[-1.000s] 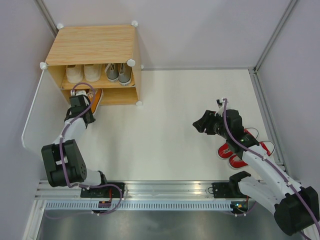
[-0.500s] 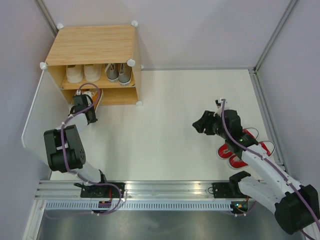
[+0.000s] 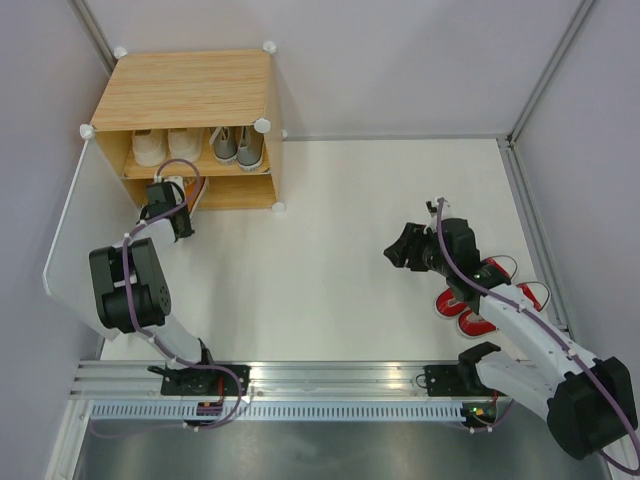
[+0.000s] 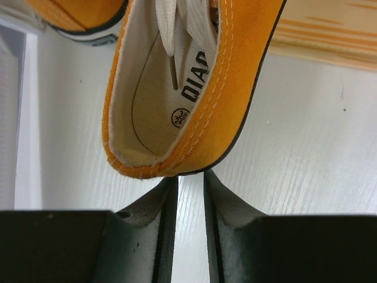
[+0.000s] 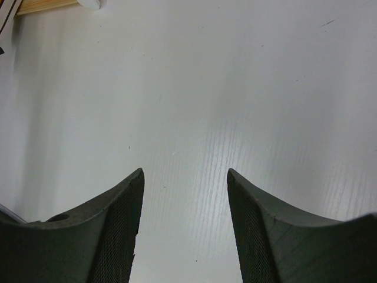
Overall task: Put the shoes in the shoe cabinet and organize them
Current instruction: Place the shoe in the shoe cabinet.
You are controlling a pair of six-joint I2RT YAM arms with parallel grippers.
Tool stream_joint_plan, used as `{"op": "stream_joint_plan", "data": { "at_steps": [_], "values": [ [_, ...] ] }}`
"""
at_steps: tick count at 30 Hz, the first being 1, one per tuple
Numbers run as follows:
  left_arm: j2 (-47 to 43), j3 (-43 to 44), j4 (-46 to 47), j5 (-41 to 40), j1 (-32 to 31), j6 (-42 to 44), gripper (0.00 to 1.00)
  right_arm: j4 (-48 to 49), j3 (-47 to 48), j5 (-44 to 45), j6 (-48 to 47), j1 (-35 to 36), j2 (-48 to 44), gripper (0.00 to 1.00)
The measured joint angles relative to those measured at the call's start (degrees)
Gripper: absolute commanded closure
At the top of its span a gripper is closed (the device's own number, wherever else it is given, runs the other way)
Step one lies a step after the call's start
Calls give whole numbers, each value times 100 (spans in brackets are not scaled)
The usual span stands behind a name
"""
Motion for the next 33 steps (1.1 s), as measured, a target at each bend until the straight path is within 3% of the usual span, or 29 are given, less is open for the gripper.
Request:
{"op": "stream_joint_plan", "data": {
  "at_steps": [25, 33],
  "values": [
    [1346, 1596, 24, 487, 0, 136, 68, -68, 79, 44, -42, -33, 365, 37],
    [1480, 1753, -186, 509, 0, 208, 65, -81, 81, 59, -46, -74, 374, 37]
  ]
}}
